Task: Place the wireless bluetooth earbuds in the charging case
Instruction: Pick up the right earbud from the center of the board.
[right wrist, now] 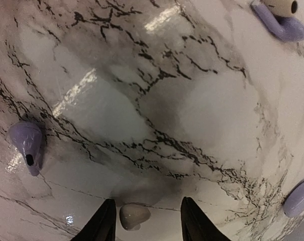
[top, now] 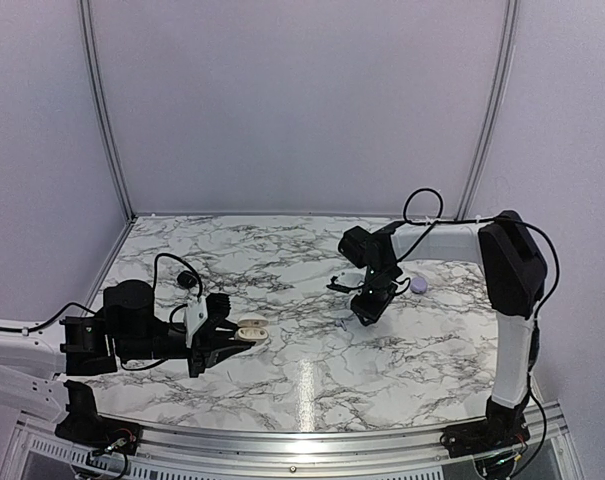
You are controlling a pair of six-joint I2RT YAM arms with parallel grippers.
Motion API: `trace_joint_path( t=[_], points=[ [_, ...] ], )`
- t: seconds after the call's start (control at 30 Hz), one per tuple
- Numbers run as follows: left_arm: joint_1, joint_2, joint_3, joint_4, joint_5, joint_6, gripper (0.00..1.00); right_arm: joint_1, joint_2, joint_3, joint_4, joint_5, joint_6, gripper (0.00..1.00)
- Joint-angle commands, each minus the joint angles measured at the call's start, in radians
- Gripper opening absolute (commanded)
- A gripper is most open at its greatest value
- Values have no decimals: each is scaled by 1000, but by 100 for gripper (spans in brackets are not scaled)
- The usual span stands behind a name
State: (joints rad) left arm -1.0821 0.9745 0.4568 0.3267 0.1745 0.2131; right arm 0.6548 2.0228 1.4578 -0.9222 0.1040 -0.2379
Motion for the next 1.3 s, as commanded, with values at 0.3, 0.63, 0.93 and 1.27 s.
trace_joint_path(
  t=[0.3,0.63,0.93,1.27],
  points=[
    [-6,-16,28,-2,11,-4,0,4,28,32,-27,-38,6,36],
    [-6,-21,28,-3,7,-7,0,-15,52,40,-23,-89,2,24],
    [-1,-110,-12,84,-31,-60,0,-34,-29,59,32,-214,18,8],
    [16,-140,-38,161,-20,-120,0,-107,-216,12,388,-404,356,0]
  ],
)
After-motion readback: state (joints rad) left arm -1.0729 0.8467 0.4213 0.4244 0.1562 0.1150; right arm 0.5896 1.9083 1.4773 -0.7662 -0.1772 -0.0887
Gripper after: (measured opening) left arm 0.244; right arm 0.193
